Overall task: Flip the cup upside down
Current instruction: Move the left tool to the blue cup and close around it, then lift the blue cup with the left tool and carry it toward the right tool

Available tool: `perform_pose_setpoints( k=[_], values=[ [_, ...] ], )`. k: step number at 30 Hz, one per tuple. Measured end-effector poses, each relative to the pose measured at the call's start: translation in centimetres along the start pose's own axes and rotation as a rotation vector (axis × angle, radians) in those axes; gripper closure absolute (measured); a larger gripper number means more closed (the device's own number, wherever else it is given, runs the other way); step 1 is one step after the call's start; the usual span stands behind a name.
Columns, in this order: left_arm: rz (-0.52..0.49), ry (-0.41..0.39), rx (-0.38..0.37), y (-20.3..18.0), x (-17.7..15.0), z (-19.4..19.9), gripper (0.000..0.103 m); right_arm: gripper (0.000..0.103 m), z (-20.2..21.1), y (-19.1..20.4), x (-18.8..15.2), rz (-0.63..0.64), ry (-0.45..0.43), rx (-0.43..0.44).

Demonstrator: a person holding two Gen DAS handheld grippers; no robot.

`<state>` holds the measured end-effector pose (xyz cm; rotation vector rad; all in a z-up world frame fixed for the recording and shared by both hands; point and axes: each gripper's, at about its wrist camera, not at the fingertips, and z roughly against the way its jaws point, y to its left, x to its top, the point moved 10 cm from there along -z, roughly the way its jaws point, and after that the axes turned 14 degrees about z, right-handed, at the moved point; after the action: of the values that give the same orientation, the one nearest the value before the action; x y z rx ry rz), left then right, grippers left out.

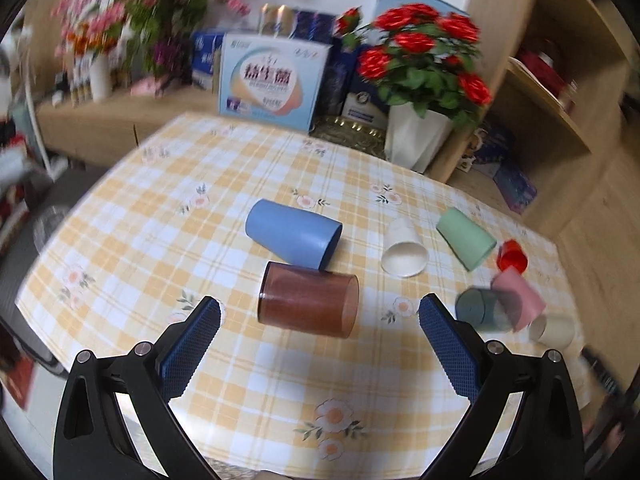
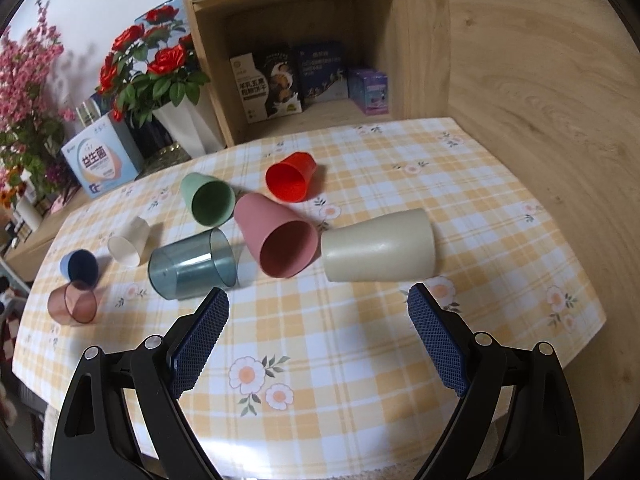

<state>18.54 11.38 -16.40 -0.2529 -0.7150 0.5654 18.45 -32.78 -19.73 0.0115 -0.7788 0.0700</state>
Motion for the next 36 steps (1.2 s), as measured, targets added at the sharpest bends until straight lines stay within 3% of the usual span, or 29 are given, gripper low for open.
perform_pose_setpoints(
  k=[4,6,12,18,23,33,36],
  values=[
    [0.189,0.099,-0.027,1.2,2.9,-3.6,0.007,0.015,-1.2,0.3,-0.2,0.005,0.018,0.012],
    [0.278,0.148,-0.022,1.8,4.5,-6.3,0.015,0.015,-1.9,0.5,-0.5,0.003,0.035,0.021],
    [0.488,0.310,0.010,3.3,5.5,-13.6,0.017,0.015,-3.2,0.2,-0.9,0.002,0.068,0.019],
    [0.497,0.369,0.051,3.5,4.9,-17.2,0.028,0.015,-4.5,-0.6,-0.9,-0.018,0.091,0.006],
    [0.465,0.396,0.044,2.7,5.1,-18.8,0.030,0.015,-5.6,-0.5,-1.1,-0.017,0.115,0.013],
    [0.335,0.477,0.055,0.3,4.2,-22.3,0.032,0.015,-6.2,0.0,-1.0,-0.003,0.131,0.014],
    [0.282,0.468,0.063,-0.1,4.2,-22.3,0.035,0.015,-6.2,0.1,-0.9,-0.006,0.134,0.014]
  ],
)
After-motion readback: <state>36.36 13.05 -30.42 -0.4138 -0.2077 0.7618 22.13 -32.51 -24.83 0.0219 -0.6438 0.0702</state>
